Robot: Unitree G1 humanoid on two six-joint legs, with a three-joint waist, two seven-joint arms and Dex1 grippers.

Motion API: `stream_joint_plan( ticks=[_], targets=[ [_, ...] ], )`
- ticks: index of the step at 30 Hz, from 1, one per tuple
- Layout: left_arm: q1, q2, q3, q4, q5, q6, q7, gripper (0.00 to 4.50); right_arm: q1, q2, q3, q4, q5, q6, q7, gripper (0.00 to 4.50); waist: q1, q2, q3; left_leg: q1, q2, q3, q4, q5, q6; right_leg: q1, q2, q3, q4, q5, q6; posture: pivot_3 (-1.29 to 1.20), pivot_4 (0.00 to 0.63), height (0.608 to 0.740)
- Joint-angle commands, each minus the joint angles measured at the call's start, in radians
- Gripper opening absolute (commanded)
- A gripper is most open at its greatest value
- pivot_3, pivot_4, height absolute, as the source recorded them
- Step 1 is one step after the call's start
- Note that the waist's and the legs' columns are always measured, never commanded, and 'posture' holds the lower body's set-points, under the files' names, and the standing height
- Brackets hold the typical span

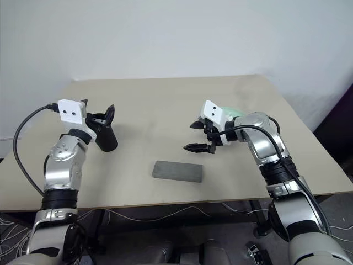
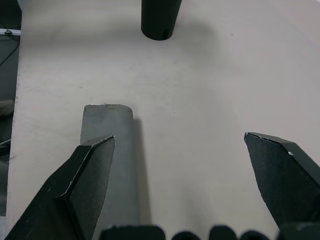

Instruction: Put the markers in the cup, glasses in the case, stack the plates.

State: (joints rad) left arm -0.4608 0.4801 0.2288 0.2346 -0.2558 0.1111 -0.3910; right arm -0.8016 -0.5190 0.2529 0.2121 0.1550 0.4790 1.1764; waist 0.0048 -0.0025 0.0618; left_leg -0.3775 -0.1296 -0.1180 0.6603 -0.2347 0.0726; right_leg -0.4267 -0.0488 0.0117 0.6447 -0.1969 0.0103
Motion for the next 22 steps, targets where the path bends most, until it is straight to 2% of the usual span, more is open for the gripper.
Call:
stream_joint_plan(
  ticks=[1,4,8,18,22],
  targets=[
    [0.036,0.088,0.097,-0.081,-0.132,0.067,-0.145,4.47,0.016,-0.014,-0.05,-0.059,0.027,0.02,-0.027,4.5,-0.001,0.0,0.0,0.0,0.0,0.0,0.0,0.0,0.0,0.0,0.0,0.0,0.0,0.0,0.0,0.0,0.0,0.74],
    [0.13,0.162,0.143,-0.138,-0.234,0.117,-0.306,4.47,0.052,-0.02,-0.064,-0.087,0.04,0.036,-0.05,4.5,-0.002,0.001,0.0,0.0,0.001,0.0,0.0,0.0,0.0,0.0,0.0,0.0,0.0,0.0,0.0,0.0,0.0,0.74],
    [0.201,0.214,0.183,-0.164,-0.31,0.173,-0.405,4.47,0.067,0.001,-0.076,-0.101,0.049,0.053,-0.086,4.5,0.002,0.002,0.001,0.001,0.001,0.0,0.0,0.0,0.0,-0.001,0.0,0.0,0.0,0.0,0.0,0.0,0.0,0.74],
    [0.26,0.212,0.177,-0.271,-0.385,0.294,-0.454,4.47,0.063,0.07,-0.054,-0.125,0.064,0.076,-0.144,4.5,0.004,0.002,0.001,0.002,0.001,0.0,-0.001,0.0,0.0,0.0,0.001,0.0,0.0,-0.002,0.003,0.0,0.0,0.74],
    [0.275,0.214,0.191,-0.288,-0.397,0.321,-0.449,4.47,0.072,0.085,-0.053,-0.129,0.068,0.08,-0.148,4.5,0.004,0.002,0.001,0.002,0.001,0.001,-0.003,0.0,0.0,-0.001,0.001,0.001,-0.001,0.001,-0.002,0.0,0.0,0.74]
  ],
)
